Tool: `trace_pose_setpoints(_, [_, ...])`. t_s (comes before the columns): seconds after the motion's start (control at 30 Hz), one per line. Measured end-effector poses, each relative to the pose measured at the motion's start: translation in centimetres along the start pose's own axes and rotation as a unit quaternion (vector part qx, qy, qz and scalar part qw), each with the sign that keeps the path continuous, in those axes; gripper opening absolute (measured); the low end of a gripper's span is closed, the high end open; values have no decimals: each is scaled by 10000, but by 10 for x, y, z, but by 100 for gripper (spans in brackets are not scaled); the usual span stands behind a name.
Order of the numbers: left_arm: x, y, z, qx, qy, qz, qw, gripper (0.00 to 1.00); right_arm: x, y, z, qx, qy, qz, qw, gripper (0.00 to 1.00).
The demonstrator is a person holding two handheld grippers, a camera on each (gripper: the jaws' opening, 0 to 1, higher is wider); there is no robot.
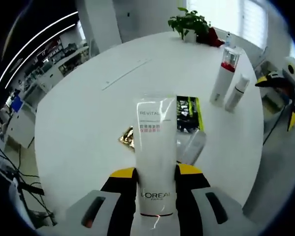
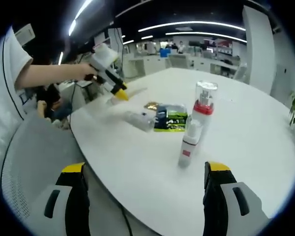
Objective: Arrange the skincare products in the storage area until every visible bottle or jar stands upright without overlapping.
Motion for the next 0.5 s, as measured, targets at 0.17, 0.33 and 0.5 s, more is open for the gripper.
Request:
trace_pose_setpoints(0.17, [7, -6, -1, 202, -105, -17, 9997, 34, -5, -3, 7, 161, -123, 84, 9998, 90])
trace_pose_setpoints(0.33, [27, -19, -6, 439, -212, -55, 9988, 34, -11, -6, 16, 321, -394, 80, 9987, 81])
trace_pose_setpoints(0.5, [46, -29, -10, 611, -210, -89, 9979, 34, -23, -2, 28, 590, -364, 301, 9971, 81])
Point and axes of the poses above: the point that each gripper's makers call its tool centre point, and the gripper's own axes: y roughly forward along the fingers, x roughly to its right, z roughly out of its top, the point moved 10 cm from there along -y, roughly backward along the fingers, and after that the axes turned 8 degrees about -x, right-handed, at the moved point
